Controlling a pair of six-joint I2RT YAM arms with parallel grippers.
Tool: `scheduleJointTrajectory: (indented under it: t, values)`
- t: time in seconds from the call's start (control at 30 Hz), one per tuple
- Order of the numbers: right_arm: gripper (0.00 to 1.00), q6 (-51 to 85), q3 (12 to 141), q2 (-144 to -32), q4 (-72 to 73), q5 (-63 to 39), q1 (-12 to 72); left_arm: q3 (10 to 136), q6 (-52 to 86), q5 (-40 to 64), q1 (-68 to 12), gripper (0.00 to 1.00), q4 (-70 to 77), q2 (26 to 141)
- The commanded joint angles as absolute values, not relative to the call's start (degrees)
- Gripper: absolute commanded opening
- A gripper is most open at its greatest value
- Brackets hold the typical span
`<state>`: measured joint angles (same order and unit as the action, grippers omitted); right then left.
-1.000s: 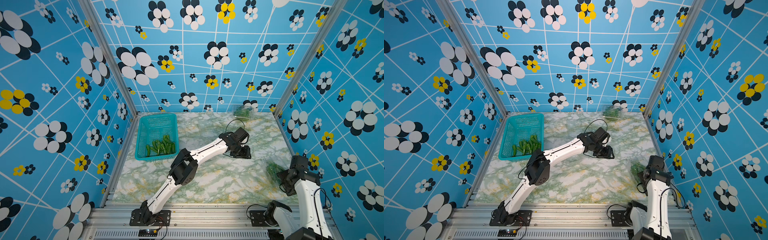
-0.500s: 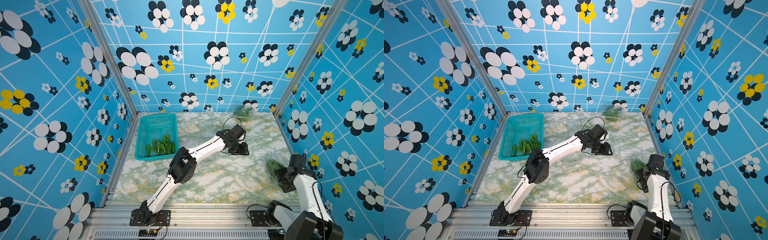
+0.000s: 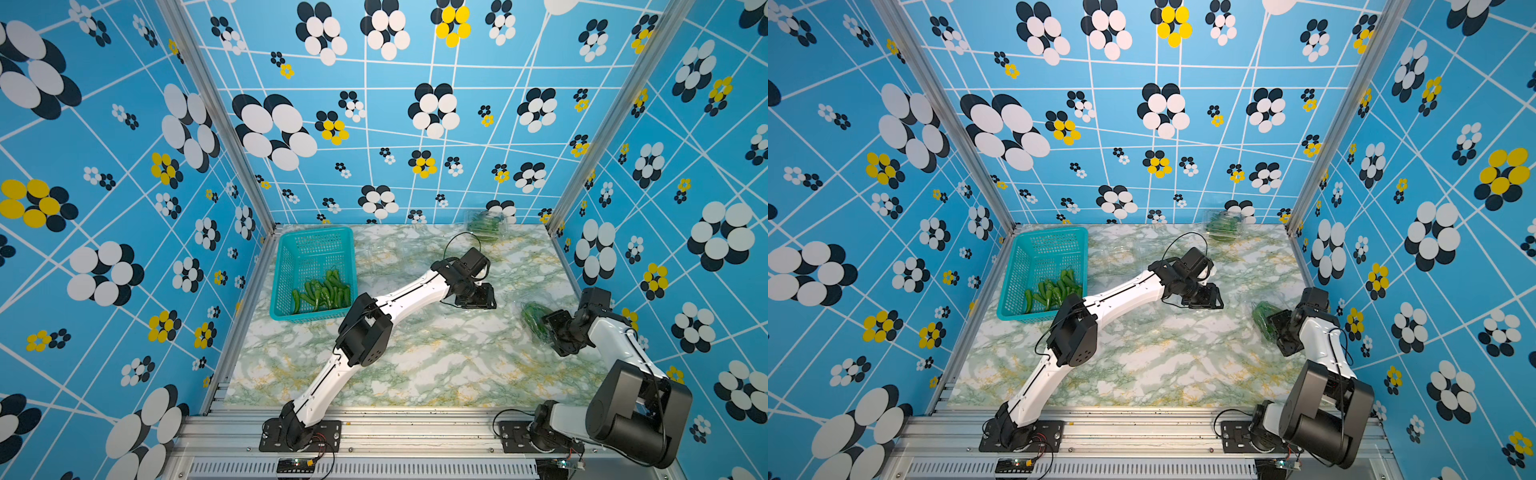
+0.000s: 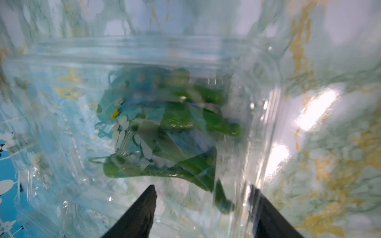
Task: Take small green peppers out of containers
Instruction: Move the packing box to the center of the board.
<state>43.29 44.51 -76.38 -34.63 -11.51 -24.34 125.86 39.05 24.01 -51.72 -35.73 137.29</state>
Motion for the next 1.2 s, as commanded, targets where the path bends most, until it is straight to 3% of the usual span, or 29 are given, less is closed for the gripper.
scheduleJointTrajectory:
  t: [0.0,0.5,0.83,1.17]
  values:
    - [0.71,42.07,47.02,-79.41,-34.42,-15.87,-20.9,126.93,39.12,23.25,-51.26,0.5,-35.37,137.23]
    - [0.71,41.31,52.57,-86.49,-34.6,-21.71,-8.17,113.29,42.56,18.87,-46.69,0.49,-30.21,128.89]
    - [0.71,41.14,55.75,-90.04,-34.43,-22.93,-5.97,105.54,43.67,17.36,-44.22,0.5,-29.25,123.76]
    - [0.72,35.94,58.22,-89.9,-43.48,-13.52,-4.57,106.25,43.96,16.17,-43.97,0.5,-31.1,122.61]
